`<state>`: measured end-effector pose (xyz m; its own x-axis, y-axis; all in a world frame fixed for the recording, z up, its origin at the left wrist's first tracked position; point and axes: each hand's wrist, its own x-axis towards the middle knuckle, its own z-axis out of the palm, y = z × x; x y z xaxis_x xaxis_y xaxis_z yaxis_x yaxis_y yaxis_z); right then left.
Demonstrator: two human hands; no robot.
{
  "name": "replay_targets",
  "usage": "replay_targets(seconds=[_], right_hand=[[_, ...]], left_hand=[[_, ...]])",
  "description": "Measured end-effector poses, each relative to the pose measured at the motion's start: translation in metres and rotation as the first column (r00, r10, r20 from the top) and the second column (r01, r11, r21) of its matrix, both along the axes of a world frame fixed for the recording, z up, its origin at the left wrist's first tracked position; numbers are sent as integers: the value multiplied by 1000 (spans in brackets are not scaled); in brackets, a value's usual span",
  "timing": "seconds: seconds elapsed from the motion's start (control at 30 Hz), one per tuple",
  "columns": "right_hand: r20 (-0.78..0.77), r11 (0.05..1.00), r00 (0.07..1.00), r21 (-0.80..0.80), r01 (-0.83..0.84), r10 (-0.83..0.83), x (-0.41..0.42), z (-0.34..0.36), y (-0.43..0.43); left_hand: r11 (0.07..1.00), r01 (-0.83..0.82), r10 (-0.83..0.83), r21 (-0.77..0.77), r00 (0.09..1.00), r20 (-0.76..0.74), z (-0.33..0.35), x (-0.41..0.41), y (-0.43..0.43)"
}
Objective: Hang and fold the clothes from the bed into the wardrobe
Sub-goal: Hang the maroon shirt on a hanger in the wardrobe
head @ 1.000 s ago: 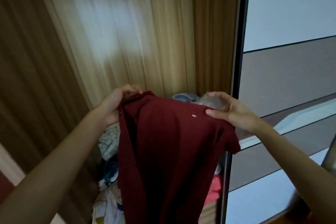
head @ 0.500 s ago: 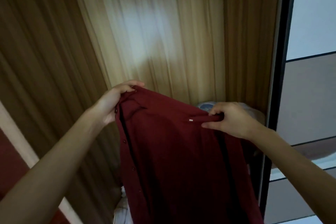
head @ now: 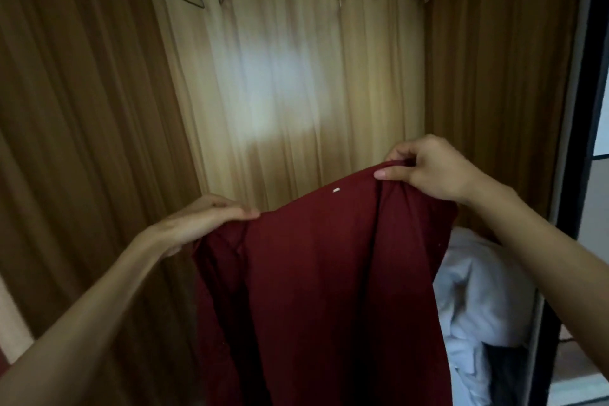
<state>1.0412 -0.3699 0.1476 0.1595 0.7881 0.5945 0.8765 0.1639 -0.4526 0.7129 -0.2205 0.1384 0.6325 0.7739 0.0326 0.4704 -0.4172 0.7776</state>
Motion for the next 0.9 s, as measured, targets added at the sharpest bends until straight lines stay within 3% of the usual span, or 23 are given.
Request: replay_targets(seconds=[0.07, 0.17, 0.23, 0.27, 0.37, 0.47, 0.57, 0.73, 0.9], right_hand=[[73, 999, 997, -19, 34, -32, 2, 14, 18], [126, 993, 985, -15, 120, -117, 2, 33, 42], [114, 984, 979, -32, 174, -170, -3, 44, 56], [133, 977, 971, -59, 206, -197, -7, 49, 63], [161, 946, 958, -185, 266, -238, -28, 62, 89], [-8, 962, 985, -218, 165, -170, -59, 74, 118], [-215, 989, 975, -143, 27, -58, -98, 88, 144], [-318, 995, 945, -38, -94, 78, -146, 114, 171], [-369, 981, 914, -29, -191, 167, -171, 149, 185]], left_hand=[[989, 63, -49, 134, 993, -105, 4, 0, 11], [942, -49, 74, 331, 995, -65, 12, -1, 38], [910, -83, 147, 405, 981, -130, 23, -3, 50], [923, -78, 163, 376, 966, -199, 30, -3, 52], [997, -75, 81, 32, 957, -280, 47, 5, 56], [979, -97, 97, -182, 995, -9, 57, 26, 62], [949, -61, 152, -308, 948, 279, 73, 46, 60], [928, 21, 162, -371, 876, 455, 100, 46, 64], [962, -48, 209, -268, 758, 617, 110, 19, 82]])
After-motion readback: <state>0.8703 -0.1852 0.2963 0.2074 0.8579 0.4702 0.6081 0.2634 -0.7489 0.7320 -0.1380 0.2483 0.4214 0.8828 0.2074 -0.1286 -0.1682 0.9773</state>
